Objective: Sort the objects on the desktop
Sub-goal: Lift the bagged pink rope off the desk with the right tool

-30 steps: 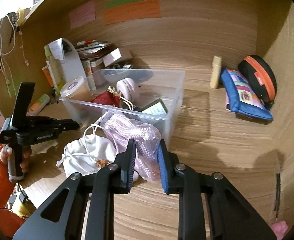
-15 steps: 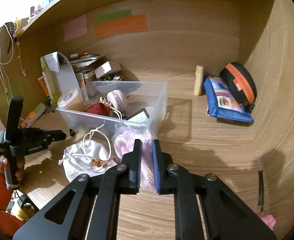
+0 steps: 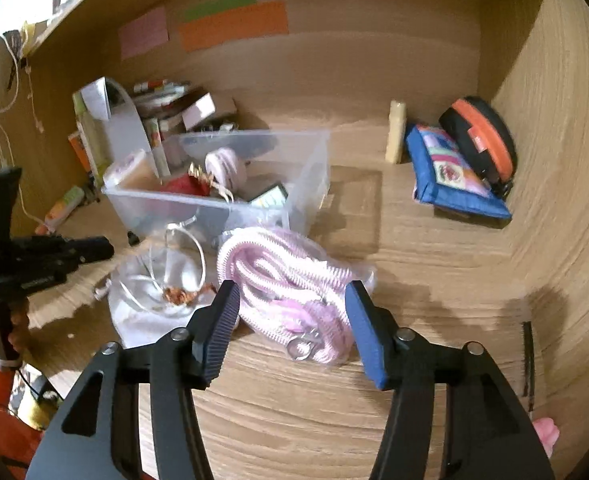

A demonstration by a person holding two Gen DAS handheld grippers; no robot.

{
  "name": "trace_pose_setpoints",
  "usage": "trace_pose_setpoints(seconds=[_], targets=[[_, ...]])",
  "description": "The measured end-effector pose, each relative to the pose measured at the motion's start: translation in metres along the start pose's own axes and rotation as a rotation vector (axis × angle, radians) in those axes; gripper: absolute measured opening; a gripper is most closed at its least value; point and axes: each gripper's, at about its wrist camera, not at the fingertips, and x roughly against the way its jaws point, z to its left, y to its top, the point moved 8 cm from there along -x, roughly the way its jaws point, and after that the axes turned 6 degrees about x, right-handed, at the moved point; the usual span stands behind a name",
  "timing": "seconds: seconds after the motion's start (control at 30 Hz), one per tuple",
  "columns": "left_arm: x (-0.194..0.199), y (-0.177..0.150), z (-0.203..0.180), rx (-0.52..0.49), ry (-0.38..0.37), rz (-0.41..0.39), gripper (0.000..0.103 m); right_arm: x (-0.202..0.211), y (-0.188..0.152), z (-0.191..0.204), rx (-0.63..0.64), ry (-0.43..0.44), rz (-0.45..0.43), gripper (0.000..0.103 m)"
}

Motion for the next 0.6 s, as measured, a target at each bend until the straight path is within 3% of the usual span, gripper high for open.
trace_pose_setpoints(seconds=[0.3,0.37,0.43,0.6], targets=[[0.002,-0.002,0.007,0.025,0.018,0.004,0.015,-0.033,-0.002,0.005,0.051,0.001,0.064,0.058],[0.003,-0.001,0.018,0.047,0.034,0.002,0.015,-0.031,0.0,0.004,0.051,0.0,0.056,0.066],[0.002,0.0,0.027,0.07,0.039,0.01,0.015,-0.027,0.001,-0.001,0.049,-0.036,0.042,0.083],[-0.009,0.002,0.043,0.103,0.041,0.054,0.016,-0.026,-0.004,-0.017,0.01,-0.051,0.052,0.085]])
